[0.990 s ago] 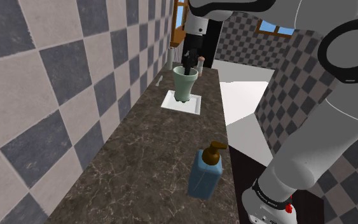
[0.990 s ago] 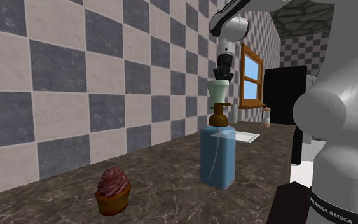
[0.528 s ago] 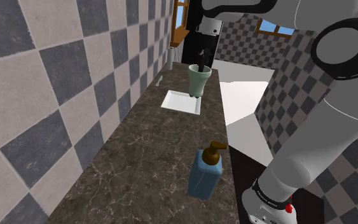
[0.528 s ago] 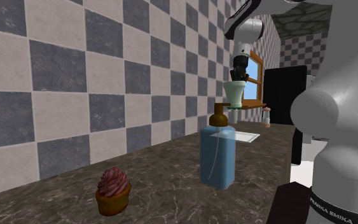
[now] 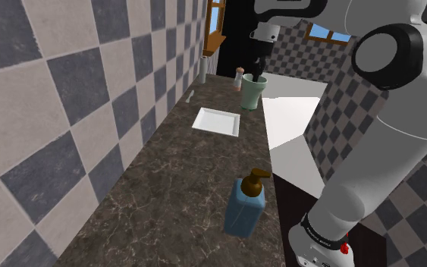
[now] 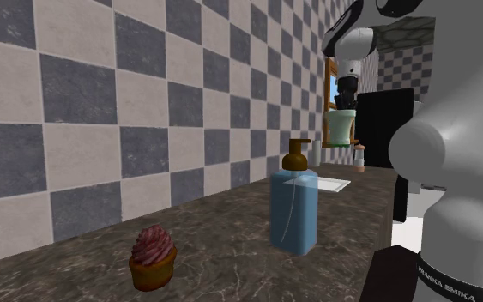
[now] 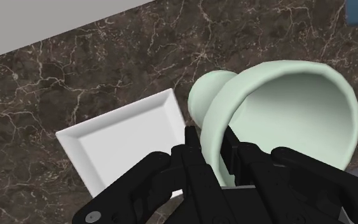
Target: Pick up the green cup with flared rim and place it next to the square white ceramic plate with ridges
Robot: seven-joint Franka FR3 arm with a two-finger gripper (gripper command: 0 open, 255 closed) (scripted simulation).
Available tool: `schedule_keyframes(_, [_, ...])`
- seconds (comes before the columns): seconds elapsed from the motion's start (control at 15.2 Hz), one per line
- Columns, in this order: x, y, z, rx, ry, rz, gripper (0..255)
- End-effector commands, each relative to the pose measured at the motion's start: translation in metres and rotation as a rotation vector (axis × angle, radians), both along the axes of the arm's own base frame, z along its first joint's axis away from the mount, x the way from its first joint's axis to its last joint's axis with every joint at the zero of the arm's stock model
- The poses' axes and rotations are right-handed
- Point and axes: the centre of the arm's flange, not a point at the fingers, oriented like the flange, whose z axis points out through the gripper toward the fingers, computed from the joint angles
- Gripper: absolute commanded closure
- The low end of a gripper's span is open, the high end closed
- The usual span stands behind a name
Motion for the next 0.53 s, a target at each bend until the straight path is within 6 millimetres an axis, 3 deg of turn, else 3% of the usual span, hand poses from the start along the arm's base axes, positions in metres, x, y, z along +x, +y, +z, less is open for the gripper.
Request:
schedule_keyframes(0.0, [-0.007, -0.027, 0.002, 0.0, 0.0, 0.001, 255])
schedule_keyframes(0.07, [-0.01, -0.044, 0.002, 0.0, 0.0, 0.001, 255])
schedule_keyframes(0.46, [-0.01, -0.044, -0.03, 0.0, 0.0, 0.001, 255])
